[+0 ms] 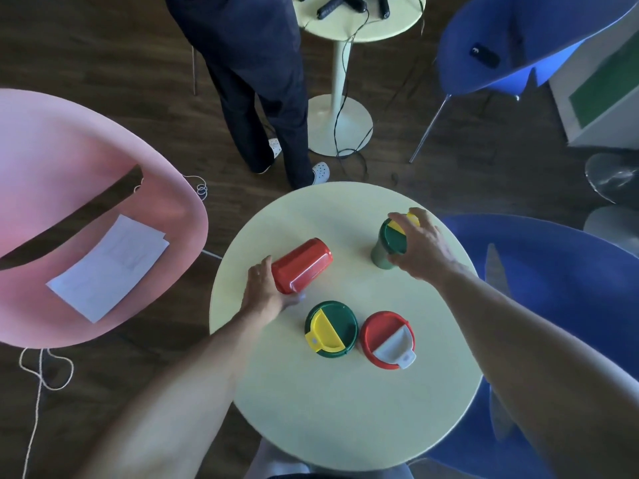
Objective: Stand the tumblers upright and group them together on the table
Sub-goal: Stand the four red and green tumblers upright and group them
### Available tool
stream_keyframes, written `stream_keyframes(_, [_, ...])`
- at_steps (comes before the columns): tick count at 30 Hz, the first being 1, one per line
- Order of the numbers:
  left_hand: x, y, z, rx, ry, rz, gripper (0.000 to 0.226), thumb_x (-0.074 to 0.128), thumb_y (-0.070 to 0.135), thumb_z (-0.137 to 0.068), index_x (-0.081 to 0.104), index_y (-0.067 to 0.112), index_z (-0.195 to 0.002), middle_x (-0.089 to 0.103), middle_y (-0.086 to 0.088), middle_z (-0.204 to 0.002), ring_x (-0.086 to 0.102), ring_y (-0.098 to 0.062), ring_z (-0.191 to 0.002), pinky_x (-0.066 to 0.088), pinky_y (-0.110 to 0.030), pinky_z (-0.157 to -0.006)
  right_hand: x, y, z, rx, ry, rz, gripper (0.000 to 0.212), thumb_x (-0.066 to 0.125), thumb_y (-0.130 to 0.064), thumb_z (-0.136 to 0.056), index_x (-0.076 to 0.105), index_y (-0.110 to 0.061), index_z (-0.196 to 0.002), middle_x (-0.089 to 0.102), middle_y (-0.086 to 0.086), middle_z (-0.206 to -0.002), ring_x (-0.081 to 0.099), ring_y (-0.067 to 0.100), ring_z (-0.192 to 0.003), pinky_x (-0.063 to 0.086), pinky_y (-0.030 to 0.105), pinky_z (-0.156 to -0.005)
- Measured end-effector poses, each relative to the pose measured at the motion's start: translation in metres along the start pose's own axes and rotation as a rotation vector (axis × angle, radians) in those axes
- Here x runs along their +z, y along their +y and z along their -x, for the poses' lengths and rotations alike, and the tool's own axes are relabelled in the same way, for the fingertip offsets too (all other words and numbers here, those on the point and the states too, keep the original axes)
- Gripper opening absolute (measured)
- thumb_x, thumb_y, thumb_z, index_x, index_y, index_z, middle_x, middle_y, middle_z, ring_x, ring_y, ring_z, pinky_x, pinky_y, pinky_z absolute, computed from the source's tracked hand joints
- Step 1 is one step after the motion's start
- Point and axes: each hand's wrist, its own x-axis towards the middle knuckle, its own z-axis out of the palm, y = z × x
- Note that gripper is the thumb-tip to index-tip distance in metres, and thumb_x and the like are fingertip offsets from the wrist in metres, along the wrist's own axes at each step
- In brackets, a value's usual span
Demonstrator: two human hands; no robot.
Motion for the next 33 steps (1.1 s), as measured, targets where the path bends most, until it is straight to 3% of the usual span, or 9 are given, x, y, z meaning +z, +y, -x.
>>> stream_keyframes(3, [0.005,-0.006,-0.001,-0.002,0.014,0.055,0.104,0.084,0.059,-0.033,0.046,0.024,-0.123,0.059,-0.008,-0.115,0.061,-0.023,-0.097,0.054,-0.034,-0.080,0.000,-0.003,0.002,0.005,0.006,0.001,0.083,0.080,-0.024,-0.074,0.037,-0.035,-0.144,0.025,0.007,-0.151,0.043,0.040,-0.121,0.049,0.043,-0.091])
stream_keyframes(7, [-0.001,-0.002,0.001,0.022,0.017,0.064,0.099,0.090,0.049,-0.038,0.047,0.021,-0.123,0.058,-0.007,-0.114,0.056,-0.025,-0.102,0.049,-0.032,-0.080,0.000,-0.002,0.003,0.006,-0.008,-0.010,0.083,0.081,-0.025,-0.073,0.037,-0.036,-0.143,0.025,0.007,-0.151,0.043,0.040,-0.119,0.054,0.045,-0.085])
stream_keyframes(10, [-0.014,0.016,0.002,0.057,0.042,0.065,0.096,0.092,0.036,-0.047,0.043,0.022,-0.129,0.047,-0.009,-0.120,0.052,-0.027,-0.105,0.046,-0.032,-0.082,0.000,-0.002,0.003,0.011,-0.011,-0.012,0.083,0.080,-0.024,-0.073,0.037,-0.037,-0.143,0.024,0.006,-0.151,0.041,0.040,-0.119,0.055,0.045,-0.080])
stream_keyframes(14, [-0.035,0.060,-0.002,0.242,0.113,-0.117,0.099,0.087,0.047,-0.049,0.032,0.035,-0.131,0.043,-0.002,-0.130,0.051,-0.026,-0.111,0.050,-0.039,-0.082,0.001,-0.001,0.003,0.026,-0.016,-0.015,0.082,0.078,-0.021,-0.074,0.037,-0.039,-0.142,0.023,0.004,-0.150,0.041,0.038,-0.117,0.057,0.043,-0.072])
stream_keyframes(18, [-0.038,0.096,-0.007,0.346,0.070,-0.378,0.098,0.082,0.051,-0.052,0.026,0.035,-0.132,0.045,0.004,-0.132,0.042,-0.028,-0.115,0.039,-0.036,-0.070,0.002,0.000,0.003,0.013,-0.017,-0.013,0.082,0.079,-0.023,-0.074,0.037,-0.038,-0.142,0.023,0.006,-0.150,0.041,0.040,-0.117,0.057,0.046,-0.075])
stream_keyframes(23, [-0.029,0.102,-0.009,0.327,0.015,-0.347,0.094,0.081,0.054,-0.052,0.031,0.037,-0.129,0.043,0.007,-0.134,0.041,-0.027,-0.114,0.038,-0.036,-0.071,0.000,0.000,0.003,0.010,-0.013,-0.020,0.082,0.080,-0.022,-0.074,0.038,-0.037,-0.143,0.024,0.007,-0.150,0.042,0.040,-0.116,0.054,0.045,-0.082])
stream_keyframes(28, [-0.038,0.096,-0.008,0.240,-0.006,-0.283,0.102,0.081,0.057,-0.051,0.025,0.040,-0.134,0.039,-0.002,-0.125,0.052,-0.033,-0.109,0.051,-0.043,-0.082,0.000,0.000,0.002,-0.001,-0.027,-0.014,0.083,0.080,-0.022,-0.072,0.037,-0.037,-0.142,0.024,0.006,-0.148,0.043,0.039,-0.115,0.054,0.045,-0.081])
stream_keyframes(33, [-0.034,0.089,-0.004,0.154,0.026,-0.130,0.088,0.081,0.058,-0.052,0.040,0.036,-0.126,0.036,0.000,-0.118,0.054,-0.028,-0.106,0.050,-0.037,-0.085,-0.007,-0.002,0.001,0.007,-0.069,-0.019,0.085,0.081,-0.023,-0.064,0.040,-0.041,-0.136,0.031,0.008,-0.143,0.046,0.038,-0.112,0.053,0.040,-0.076])
